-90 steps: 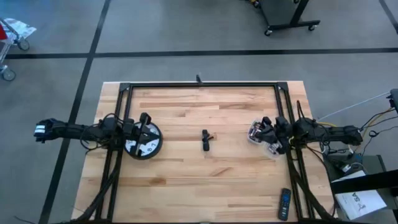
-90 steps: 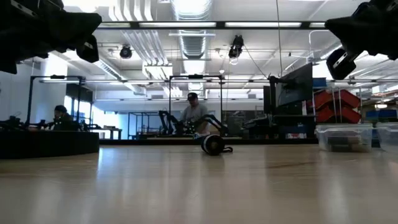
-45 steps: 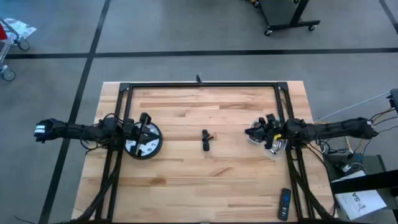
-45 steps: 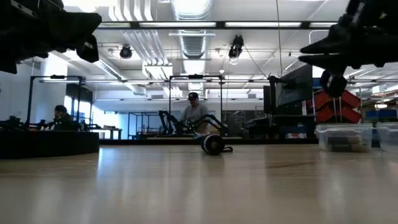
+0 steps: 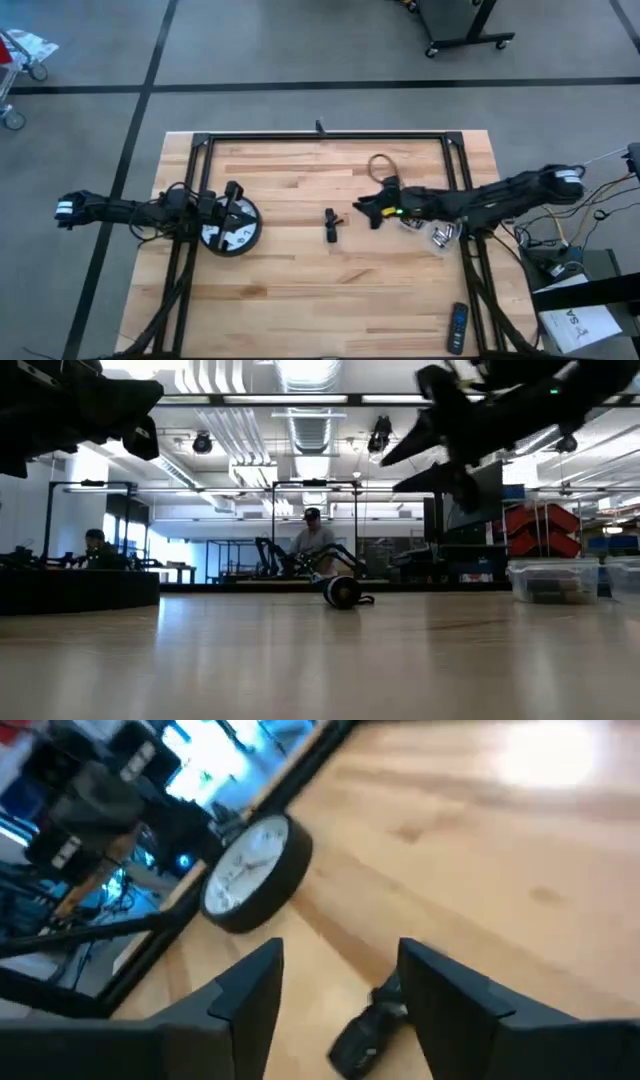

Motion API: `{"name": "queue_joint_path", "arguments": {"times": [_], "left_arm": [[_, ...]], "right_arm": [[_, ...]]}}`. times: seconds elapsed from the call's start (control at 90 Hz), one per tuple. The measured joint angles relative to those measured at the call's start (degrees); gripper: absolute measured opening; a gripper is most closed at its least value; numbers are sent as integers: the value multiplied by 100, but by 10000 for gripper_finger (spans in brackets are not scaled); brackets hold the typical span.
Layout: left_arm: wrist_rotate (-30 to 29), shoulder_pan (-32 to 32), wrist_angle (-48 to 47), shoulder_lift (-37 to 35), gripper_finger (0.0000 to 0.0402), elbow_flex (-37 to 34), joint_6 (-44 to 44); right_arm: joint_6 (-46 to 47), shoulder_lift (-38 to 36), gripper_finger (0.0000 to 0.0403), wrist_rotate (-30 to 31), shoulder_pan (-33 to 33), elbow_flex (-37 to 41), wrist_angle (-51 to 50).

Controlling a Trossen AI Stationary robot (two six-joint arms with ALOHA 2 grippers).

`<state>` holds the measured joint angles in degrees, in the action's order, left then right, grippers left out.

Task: Insert battery
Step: Open the black flashlight battery compartment

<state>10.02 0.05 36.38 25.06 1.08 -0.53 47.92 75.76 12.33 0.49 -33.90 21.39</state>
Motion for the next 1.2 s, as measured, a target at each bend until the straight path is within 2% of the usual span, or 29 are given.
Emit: {"name": "queue_joint_path", "arguments": {"times": [0.133, 0.244, 0.411, 0.489, 0.578, 0.767, 0.978, 1.089, 1.2], "left_arm": [[0, 1, 1, -1, 0, -2, 0], [2, 1, 1, -1, 0, -2, 2], [0, 1, 2, 0, 0, -2, -1], [0, 1, 2, -1, 0, 0, -1], [1, 1, 2, -1, 0, -1, 1], [0, -1, 2, 0, 0, -2, 2], [0, 1, 8, 0, 0, -2, -3], [0, 1, 59, 0, 0, -1, -20], [0, 1, 48, 0, 0, -1, -20]], "right_arm": [[-52, 993, 190, -336, 13, -650, -75], [-296, 1616, 185, -430, 62, -1282, -738], [-151, 2312, 179, -472, 205, -2531, -3432], [34, 2542, 183, -242, 287, -3204, -4641], [327, 2859, 195, -53, 340, -3805, -5353], [1013, 3421, 240, -256, 359, -4559, -5421], [1421, 3982, 295, -676, 284, -4681, -5488], [1476, 4168, 311, -638, 284, -4692, -5509], [1440, 4248, 310, -621, 256, -4707, -5505]]}}
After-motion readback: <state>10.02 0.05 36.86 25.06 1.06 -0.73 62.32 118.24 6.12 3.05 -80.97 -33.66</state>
